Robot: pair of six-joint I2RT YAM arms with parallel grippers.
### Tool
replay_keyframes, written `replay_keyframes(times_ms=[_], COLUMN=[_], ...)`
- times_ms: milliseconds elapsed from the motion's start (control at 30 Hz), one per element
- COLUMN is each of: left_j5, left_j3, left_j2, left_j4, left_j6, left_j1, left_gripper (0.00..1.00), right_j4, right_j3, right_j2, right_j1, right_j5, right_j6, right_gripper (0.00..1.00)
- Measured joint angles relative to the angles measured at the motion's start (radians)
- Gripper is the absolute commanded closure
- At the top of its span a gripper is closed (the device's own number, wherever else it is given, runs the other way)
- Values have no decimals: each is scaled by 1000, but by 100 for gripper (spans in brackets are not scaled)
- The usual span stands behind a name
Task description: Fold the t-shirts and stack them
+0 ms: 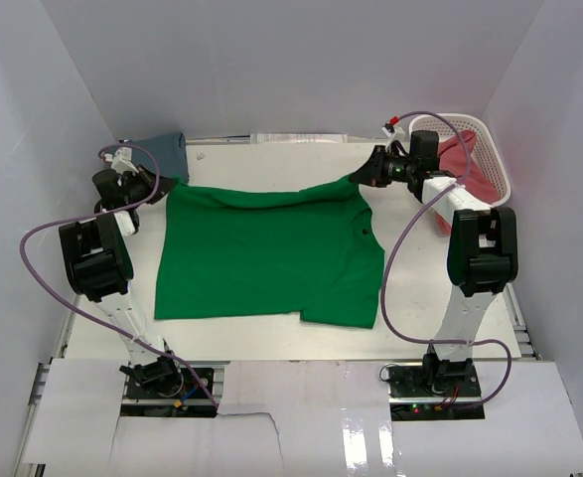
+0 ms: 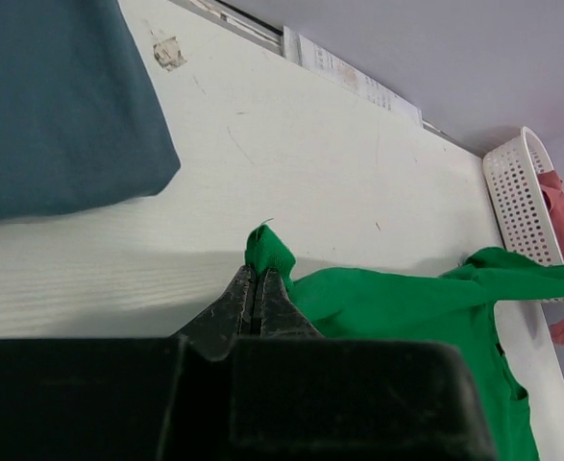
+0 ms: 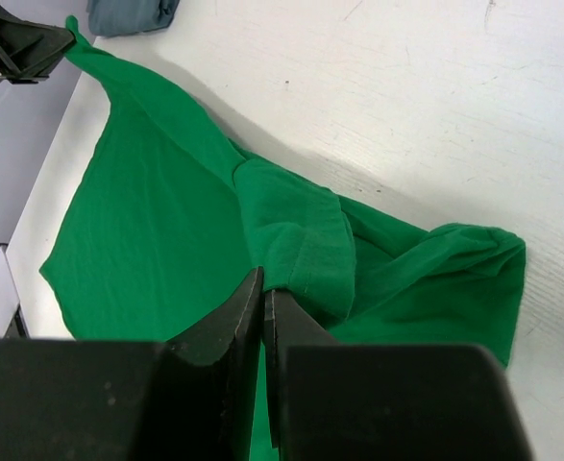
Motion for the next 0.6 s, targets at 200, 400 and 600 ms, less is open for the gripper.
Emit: replay_keyframes(times_ms=[200,400,600], left_j5=[23,27,23], left_j3=[-49,-96,-129], left_j2=[0,-6,-27], left_j4=[27,35,36], left_j6=[11,25,34], left_j1=[0,0,0], left_gripper=[100,100,100], right_j4=[7,15,14], right_j3=[-22,-59,-100], right_j2=[-34,-49,-74], right_j1=[0,0,-1], right_j5=[0,1,4], right_j6=[0,0,0], right_gripper=[92,92,92])
